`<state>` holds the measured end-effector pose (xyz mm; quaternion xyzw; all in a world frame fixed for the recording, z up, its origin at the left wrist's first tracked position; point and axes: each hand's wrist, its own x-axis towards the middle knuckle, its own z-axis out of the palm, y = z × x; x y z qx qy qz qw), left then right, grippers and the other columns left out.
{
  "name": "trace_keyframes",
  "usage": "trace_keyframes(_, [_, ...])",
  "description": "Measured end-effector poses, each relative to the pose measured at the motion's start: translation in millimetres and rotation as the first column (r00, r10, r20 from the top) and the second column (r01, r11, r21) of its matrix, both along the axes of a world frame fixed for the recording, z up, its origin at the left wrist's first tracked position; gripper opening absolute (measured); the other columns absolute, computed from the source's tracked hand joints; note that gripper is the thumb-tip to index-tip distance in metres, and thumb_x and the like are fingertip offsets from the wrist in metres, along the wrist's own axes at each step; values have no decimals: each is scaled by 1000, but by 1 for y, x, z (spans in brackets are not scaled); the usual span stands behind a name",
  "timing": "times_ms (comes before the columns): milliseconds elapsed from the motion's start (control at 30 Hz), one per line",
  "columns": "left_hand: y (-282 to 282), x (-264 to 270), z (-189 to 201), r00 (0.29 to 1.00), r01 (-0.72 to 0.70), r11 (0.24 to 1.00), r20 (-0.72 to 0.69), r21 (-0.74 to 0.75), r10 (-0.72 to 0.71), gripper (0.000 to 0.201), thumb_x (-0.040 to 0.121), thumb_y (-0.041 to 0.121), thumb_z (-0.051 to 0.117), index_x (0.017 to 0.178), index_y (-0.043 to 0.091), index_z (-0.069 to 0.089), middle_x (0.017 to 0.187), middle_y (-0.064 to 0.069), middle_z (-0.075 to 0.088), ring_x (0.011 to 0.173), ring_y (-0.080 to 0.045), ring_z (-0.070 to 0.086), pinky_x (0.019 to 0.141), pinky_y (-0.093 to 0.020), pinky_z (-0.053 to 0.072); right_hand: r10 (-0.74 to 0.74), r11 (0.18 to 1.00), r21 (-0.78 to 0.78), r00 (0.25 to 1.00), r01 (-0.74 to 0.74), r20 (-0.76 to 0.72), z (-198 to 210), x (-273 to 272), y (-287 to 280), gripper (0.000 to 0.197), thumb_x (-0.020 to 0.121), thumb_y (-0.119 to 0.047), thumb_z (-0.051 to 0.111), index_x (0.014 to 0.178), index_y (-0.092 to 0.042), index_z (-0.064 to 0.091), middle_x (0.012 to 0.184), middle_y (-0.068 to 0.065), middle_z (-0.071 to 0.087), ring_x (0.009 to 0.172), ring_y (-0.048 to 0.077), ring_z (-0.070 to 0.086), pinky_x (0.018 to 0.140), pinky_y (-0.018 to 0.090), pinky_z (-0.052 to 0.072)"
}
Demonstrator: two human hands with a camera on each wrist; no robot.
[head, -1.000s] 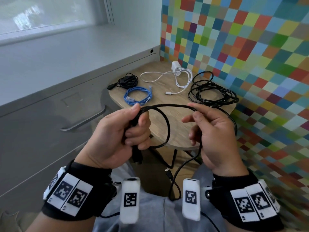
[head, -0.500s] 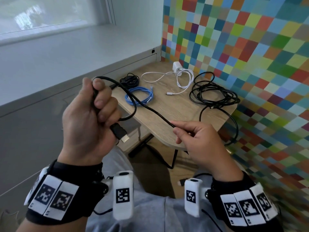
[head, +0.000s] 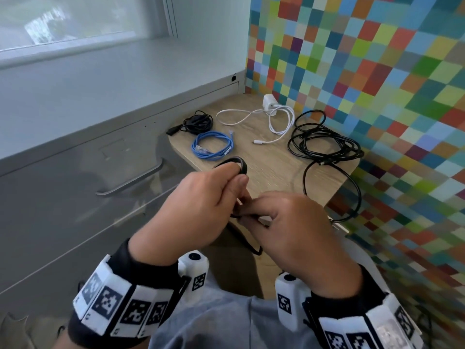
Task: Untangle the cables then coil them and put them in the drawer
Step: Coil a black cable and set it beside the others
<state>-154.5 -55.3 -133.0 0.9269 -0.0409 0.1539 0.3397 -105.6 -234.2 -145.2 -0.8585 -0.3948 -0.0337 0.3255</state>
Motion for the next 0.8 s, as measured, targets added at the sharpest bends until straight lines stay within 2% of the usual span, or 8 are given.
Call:
trace_keyframes(167, [0, 0, -2, 998, 12, 999, -64, 42, -9, 31, 105, 37, 40, 74, 37, 44, 64, 13, 56, 63, -8, 54, 56, -27, 38, 6, 977, 212, 998, -18, 56, 17, 0, -2, 13, 81, -36, 85, 88, -27, 79, 83, -18, 74, 77, -1, 68, 67, 26, 55])
trace_keyframes(233, [-1, 0, -3, 987, 77, 996, -139, -42, -82, 30, 103, 35, 42, 74, 35, 48, 63, 11, 56, 60, -8, 52, 57, -33, 42, 35, 973, 227, 997, -49, 65, 20, 2, -5, 14, 78, -25, 91, 87, -25, 80, 82, -19, 72, 73, -8, 62, 68, 9, 44])
trace_keyframes(300, [1, 0, -2, 966, 137, 959, -183, -246, -185, 30, 102, 34, 45, 74, 28, 52, 58, 11, 49, 53, -8, 43, 54, -32, 37, 68, 968, 240, 997, -75, 41, 19, 8, -12, 15, 78, -17, 91, 89, -24, 83, 79, -26, 68, 71, -13, 59, 67, 3, 39])
trace_keyframes(400, [9, 0, -1, 936, 124, 844, -221, -522, -274, 36, 101, 37, 45, 79, 19, 67, 56, 9, 40, 49, -10, 35, 53, -27, 31, 29, 961, 275, 1000, -26, -7, 17, 18, -26, 21, 78, -17, 89, 96, -26, 84, 73, -36, 60, 72, -10, 61, 66, 3, 39])
trace_keyframes(500, [11, -1, -3, 881, 89, 693, -268, -715, -390, 41, 99, 34, 46, 78, 10, 72, 51, 5, 34, 46, -12, 29, 48, -25, 31, -63, 939, 340, 998, 57, 7, 13, 25, -31, 20, 85, -24, 82, 103, -31, 81, 82, -25, 70, 72, 6, 65, 63, 17, 47])
trace_keyframes(633, [10, -2, -7, 807, 39, 513, -276, -858, -522, 39, 96, 32, 51, 72, 8, 70, 50, 3, 30, 44, -9, 20, 43, -19, 19, -171, 930, 353, 970, 100, 174, 4, 31, -28, 17, 92, -22, 78, 109, -25, 80, 105, -10, 73, 98, 16, 63, 88, 33, 50])
trace_keyframes(700, [9, -3, -10, 789, 51, 417, -220, -907, -574, 37, 96, 34, 58, 68, 10, 62, 51, 3, 29, 44, -9, 19, 43, -20, 17, -259, 920, 354, 938, 168, 229, -1, 32, -24, 17, 93, -28, 79, 109, -26, 81, 103, -2, 66, 97, 22, 55, 85, 36, 46])
trace_keyframes(800, [6, -2, -13, 769, 94, 184, -46, -978, -638, 38, 95, 41, 65, 71, 14, 54, 54, 6, 33, 45, -7, 21, 43, -23, 16, -298, 888, 416, 935, 198, 192, -3, 29, -15, 19, 94, -29, 78, 112, -23, 80, 88, 0, 61, 83, 19, 55, 74, 31, 46])
